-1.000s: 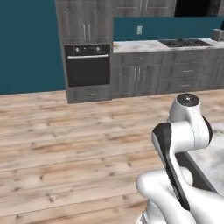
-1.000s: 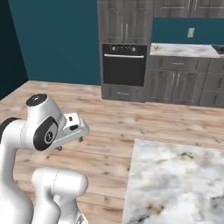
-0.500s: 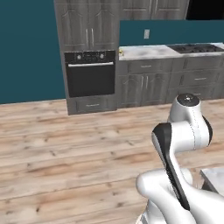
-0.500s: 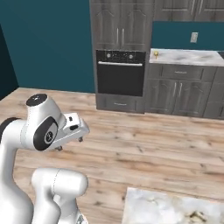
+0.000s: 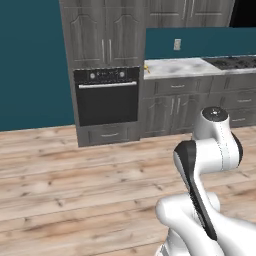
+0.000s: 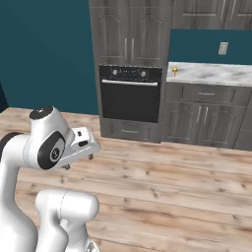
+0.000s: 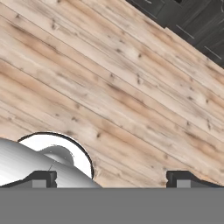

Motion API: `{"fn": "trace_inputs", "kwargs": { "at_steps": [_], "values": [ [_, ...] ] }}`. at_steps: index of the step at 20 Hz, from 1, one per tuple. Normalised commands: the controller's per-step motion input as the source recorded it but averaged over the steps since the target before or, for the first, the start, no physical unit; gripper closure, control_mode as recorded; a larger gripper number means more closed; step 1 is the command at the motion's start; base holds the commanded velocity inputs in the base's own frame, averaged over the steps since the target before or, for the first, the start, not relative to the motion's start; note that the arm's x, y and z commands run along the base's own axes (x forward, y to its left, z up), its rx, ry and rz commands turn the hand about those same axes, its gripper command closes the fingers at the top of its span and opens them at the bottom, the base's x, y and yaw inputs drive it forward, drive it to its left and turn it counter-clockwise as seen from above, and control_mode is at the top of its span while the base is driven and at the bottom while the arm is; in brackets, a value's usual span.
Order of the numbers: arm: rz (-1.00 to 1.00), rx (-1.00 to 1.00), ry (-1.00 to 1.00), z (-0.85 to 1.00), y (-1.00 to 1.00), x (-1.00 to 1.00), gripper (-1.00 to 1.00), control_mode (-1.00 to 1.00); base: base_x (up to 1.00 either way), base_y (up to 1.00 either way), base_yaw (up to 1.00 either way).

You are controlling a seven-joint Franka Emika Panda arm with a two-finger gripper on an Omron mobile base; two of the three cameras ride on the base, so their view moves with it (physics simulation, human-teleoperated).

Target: Take the fork and place it on the left side of the plate. Then take the spoon and place it on the right side of the plate. Make sure they're directly next to the plate.

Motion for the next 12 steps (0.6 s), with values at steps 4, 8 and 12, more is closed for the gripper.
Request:
{"fn": "trace_inputs", "kwargs": {
  "at_steps": [4,8,12],
  "values": [
    [0.00,0.00,0.00,0.00,0.00,0.00,-1.00,1.00,1.00,-0.05,0.00],
    [0.00,0.00,0.00,0.00,0.00,0.00,-1.00,1.00,0.99,-0.38,0.00],
    [0.00,0.00,0.00,0.00,0.00,0.00,-1.00,1.00,0.90,-0.59,0.00]
  ]
}}
